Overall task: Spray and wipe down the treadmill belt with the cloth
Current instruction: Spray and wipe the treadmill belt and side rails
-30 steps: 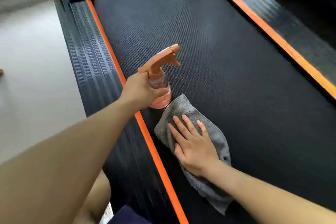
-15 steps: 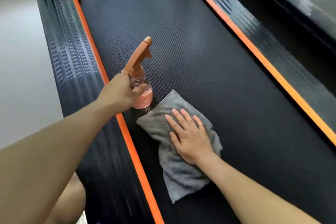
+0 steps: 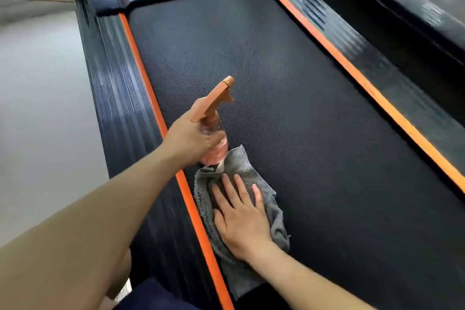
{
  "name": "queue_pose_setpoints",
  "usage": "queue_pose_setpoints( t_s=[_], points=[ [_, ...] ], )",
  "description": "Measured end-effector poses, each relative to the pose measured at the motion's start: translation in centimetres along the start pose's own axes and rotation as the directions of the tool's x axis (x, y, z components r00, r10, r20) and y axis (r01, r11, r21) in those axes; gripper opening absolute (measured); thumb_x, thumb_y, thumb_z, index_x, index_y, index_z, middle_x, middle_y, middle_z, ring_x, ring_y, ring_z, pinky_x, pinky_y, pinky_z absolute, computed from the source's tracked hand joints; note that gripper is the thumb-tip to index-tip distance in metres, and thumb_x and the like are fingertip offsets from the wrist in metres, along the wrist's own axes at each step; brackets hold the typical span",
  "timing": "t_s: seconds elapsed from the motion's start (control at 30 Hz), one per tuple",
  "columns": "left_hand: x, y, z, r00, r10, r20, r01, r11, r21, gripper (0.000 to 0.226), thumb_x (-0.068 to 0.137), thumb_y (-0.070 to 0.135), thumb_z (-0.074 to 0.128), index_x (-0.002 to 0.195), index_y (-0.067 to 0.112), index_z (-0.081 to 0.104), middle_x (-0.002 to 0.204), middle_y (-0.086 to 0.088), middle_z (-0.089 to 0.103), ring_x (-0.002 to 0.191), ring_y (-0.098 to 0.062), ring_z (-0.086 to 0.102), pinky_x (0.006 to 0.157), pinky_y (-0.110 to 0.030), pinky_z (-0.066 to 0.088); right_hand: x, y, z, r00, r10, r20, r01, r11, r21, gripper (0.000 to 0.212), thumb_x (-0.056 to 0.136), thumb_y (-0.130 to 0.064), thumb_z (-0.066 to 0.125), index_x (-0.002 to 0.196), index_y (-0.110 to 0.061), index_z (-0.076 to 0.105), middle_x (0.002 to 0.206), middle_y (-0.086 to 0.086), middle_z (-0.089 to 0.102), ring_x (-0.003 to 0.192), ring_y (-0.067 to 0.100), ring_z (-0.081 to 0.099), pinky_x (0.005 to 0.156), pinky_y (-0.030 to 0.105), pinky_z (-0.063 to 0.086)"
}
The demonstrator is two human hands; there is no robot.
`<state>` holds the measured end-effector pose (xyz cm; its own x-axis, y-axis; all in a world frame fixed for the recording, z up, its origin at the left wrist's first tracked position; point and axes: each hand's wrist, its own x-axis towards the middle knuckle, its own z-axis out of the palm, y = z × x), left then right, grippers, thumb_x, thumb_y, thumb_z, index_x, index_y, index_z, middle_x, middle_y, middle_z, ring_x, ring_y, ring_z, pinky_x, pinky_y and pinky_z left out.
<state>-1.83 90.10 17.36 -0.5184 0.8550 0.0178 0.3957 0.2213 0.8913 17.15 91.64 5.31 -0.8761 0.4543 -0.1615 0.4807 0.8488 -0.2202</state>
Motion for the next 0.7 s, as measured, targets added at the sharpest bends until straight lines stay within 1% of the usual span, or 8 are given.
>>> queue_pose_setpoints(
  t_s=[0.1, 0.17, 0.3, 0.4, 0.47, 0.53, 0.6, 0.7],
  points=[
    [0.2, -0.4, -0.4, 0.997, -0.064, 0.042, 0.064, 0.998, 0.007, 0.065, 0.087, 0.008, 0.072, 0.107, 0.068, 0.055, 0.094, 0.009, 0.061, 0.086, -0.007, 0.058, 0.095, -0.022, 0.044, -1.7, 6.1, -0.6, 0.996, -0.069, 0.054, 0.073, 0.994, -0.076, 0.055, 0.095, -0.05, 0.036, 0.147, -0.035, 0.044, 0.157, -0.006, 0.038, 0.144, 0.018, 0.038, 0.114, 0.044, 0.02],
    [0.1, -0.6, -0.9, 0.993, -0.066, 0.096, 0.061, 0.997, 0.056, 0.062, 0.089, 0.011, 0.07, 0.127, 0.056, 0.052, 0.114, 0.005, 0.064, 0.101, -0.018, 0.06, 0.101, -0.032, 0.044, -3.7, 11.9, -1.8, 0.988, 0.152, 0.032, -0.149, 0.986, -0.078, 0.061, 0.096, -0.054, 0.024, 0.154, -0.036, 0.029, 0.163, -0.011, 0.018, 0.151, 0.015, 0.022, 0.119, 0.041, 0.012],
    [-0.3, 0.9, 0.2, 0.986, 0.065, 0.151, -0.077, 0.994, 0.077, 0.079, 0.089, 0.016, 0.066, 0.132, 0.072, 0.032, 0.119, -0.011, 0.058, 0.096, -0.028, 0.056, 0.099, -0.044, 0.046, -8.3, 19.5, -3.2, 0.761, 0.646, -0.057, -0.647, 0.762, -0.007, 0.071, 0.093, -0.056, 0.004, 0.159, -0.031, 0.01, 0.167, -0.007, 0.005, 0.153, 0.014, 0.003, 0.121, 0.046, 0.009],
    [-0.7, 1.3, 1.5, 0.982, 0.066, 0.179, -0.076, 0.996, 0.048, 0.066, 0.089, 0.016, 0.068, 0.121, 0.069, 0.044, 0.097, -0.02, 0.053, 0.084, -0.032, 0.054, 0.086, -0.034, 0.048, -8.0, 17.0, -2.5, 0.66, 0.745, -0.098, -0.744, 0.666, 0.055, 0.062, 0.102, -0.044, 0.018, 0.159, -0.021, 0.013, 0.167, 0.003, 0.01, 0.153, 0.022, 0.007, 0.121, 0.053, 0.013],
    [-0.7, 1.9, 2.7, 0.974, 0.045, 0.223, -0.065, 0.994, 0.084, 0.036, 0.085, 0.019, 0.072, 0.114, 0.037, 0.06, 0.085, -0.015, 0.055, 0.076, -0.029, 0.054, 0.08, -0.041, 0.049, -7.2, 12.2, -1.4, 0.709, 0.693, -0.131, -0.69, 0.72, 0.08, 0.062, 0.099, -0.04, 0.024, 0.155, -0.014, 0.029, 0.163, 0.01, 0.025, 0.15, 0.027, 0.022, 0.118, 0.054, 0.02],
    [-1.1, 2.6, 3.7, 0.96, 0.033, 0.28, -0.069, 0.991, 0.119, 0.018, 0.083, 0.008, 0.076, 0.087, 0.014, 0.059, 0.076, -0.013, 0.057, 0.068, -0.025, 0.054, 0.074, -0.048, 0.047, -6.4, 6.3, 0.1, 0.855, 0.504, -0.123, -0.501, 0.864, 0.053, 0.062, 0.091, -0.041, 0.033, 0.144, -0.014, 0.051, 0.152, 0.011, 0.045, 0.143, 0.027, 0.038, 0.114, 0.052, 0.023],
    [-1.4, 2.8, 4.0, 0.941, 0.062, 0.334, -0.137, 0.969, 0.207, 0.021, 0.079, 0.01, 0.08, 0.076, 0.01, 0.058, 0.079, -0.011, 0.064, 0.072, -0.022, 0.06, 0.074, -0.041, 0.048, -5.8, 2.4, 0.8, 0.946, 0.312, -0.084, -0.31, 0.95, 0.034, 0.059, 0.087, -0.042, 0.039, 0.134, -0.014, 0.061, 0.146, 0.008, 0.053, 0.14, 0.027, 0.044, 0.112, 0.05, 0.022],
    [-1.6, 2.6, 3.5, 0.926, 0.034, 0.377, -0.178, 0.918, 0.354, 0.035, 0.072, 0.033, 0.085, 0.096, 0.015, 0.067, 0.106, 0.005, 0.066, 0.098, -0.004, 0.06, 0.09, -0.023, 0.048, -6.0, 2.9, 0.5, 0.986, 0.16, -0.053, -0.159, 0.987, 0.018, 0.057, 0.086, -0.043, 0.042, 0.131, -0.015, 0.063, 0.143, 0.005, 0.056, 0.138, 0.024, 0.046, 0.111, 0.048, 0.024]
  ],
)
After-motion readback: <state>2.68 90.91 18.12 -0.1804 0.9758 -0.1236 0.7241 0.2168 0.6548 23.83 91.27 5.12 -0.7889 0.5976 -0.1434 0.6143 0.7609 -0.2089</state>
